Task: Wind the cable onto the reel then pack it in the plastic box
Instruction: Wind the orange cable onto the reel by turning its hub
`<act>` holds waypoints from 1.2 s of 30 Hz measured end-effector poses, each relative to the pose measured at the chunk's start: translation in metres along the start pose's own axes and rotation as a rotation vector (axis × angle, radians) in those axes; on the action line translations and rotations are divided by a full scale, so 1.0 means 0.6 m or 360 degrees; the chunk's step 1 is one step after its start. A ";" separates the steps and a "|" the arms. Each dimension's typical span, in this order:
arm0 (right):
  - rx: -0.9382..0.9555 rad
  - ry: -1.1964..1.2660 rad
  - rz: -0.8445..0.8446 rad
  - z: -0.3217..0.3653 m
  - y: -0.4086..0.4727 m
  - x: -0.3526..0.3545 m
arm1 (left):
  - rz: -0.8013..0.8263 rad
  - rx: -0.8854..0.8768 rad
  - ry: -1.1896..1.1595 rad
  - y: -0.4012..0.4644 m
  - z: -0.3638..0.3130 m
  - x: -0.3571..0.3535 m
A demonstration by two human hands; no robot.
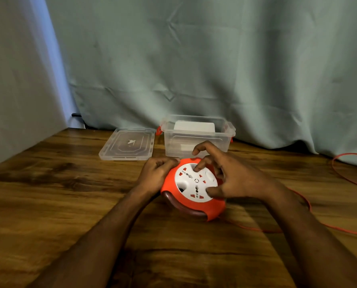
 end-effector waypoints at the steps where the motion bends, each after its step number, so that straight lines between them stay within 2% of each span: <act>1: -0.0003 0.0000 -0.0002 0.001 -0.001 0.000 | -0.0004 0.0001 -0.0006 0.001 0.001 0.001; 19: -0.0077 -0.0175 -0.0131 0.014 0.002 -0.007 | -0.0048 0.0037 -0.0062 0.004 0.003 0.005; 30: -0.0229 -0.0334 -0.0328 0.014 0.018 -0.031 | -0.0201 0.0038 -0.0193 0.011 0.011 0.012; 36: -0.0358 -0.0350 -0.0445 0.020 0.024 -0.039 | -0.0180 0.0021 -0.0171 0.012 0.010 0.009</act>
Point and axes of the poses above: each hand's wrist, its own y-axis towards the middle knuckle, its own x-axis out of the back of the hand, z = x × y, the point moved 3 cm from there along y, towards the middle knuckle, and after that the axes turned 5 degrees about z, right-handed, at the moved point
